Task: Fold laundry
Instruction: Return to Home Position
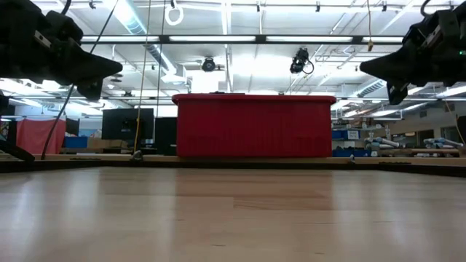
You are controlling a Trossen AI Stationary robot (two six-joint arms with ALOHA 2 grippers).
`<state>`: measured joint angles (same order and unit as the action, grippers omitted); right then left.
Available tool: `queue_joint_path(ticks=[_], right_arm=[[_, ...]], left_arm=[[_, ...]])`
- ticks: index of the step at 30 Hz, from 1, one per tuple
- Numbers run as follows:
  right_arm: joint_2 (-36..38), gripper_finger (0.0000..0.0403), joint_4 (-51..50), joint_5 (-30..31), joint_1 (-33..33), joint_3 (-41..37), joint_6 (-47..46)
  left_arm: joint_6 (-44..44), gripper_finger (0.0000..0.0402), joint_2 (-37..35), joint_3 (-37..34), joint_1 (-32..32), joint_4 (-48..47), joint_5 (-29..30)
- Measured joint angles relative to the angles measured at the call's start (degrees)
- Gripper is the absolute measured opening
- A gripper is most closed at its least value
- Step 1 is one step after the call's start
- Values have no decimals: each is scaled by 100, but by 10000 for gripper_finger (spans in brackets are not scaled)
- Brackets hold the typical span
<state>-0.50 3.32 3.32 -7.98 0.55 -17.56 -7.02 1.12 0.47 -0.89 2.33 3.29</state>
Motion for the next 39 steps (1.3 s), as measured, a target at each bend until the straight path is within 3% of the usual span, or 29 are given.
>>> queue_joint_path(ticks=[9,20,28,34,39], right_arm=[[-8,14,-118,253,-176,-19,0],[-67,5,-147,167,-191,-19,276],[-182,5,-157,145,-125,-19,601],[-390,5,-158,141,-19,-19,535],[-454,5,-183,-17,101,-19,474]], left_arm=[[173,2,1,-2,-7,-118,2],[-181,17,14,-4,-7,-118,4],[-546,17,401,-5,-6,-90,47],[-628,17,697,-5,47,532,81],[-4,17,794,-7,293,1422,88]])
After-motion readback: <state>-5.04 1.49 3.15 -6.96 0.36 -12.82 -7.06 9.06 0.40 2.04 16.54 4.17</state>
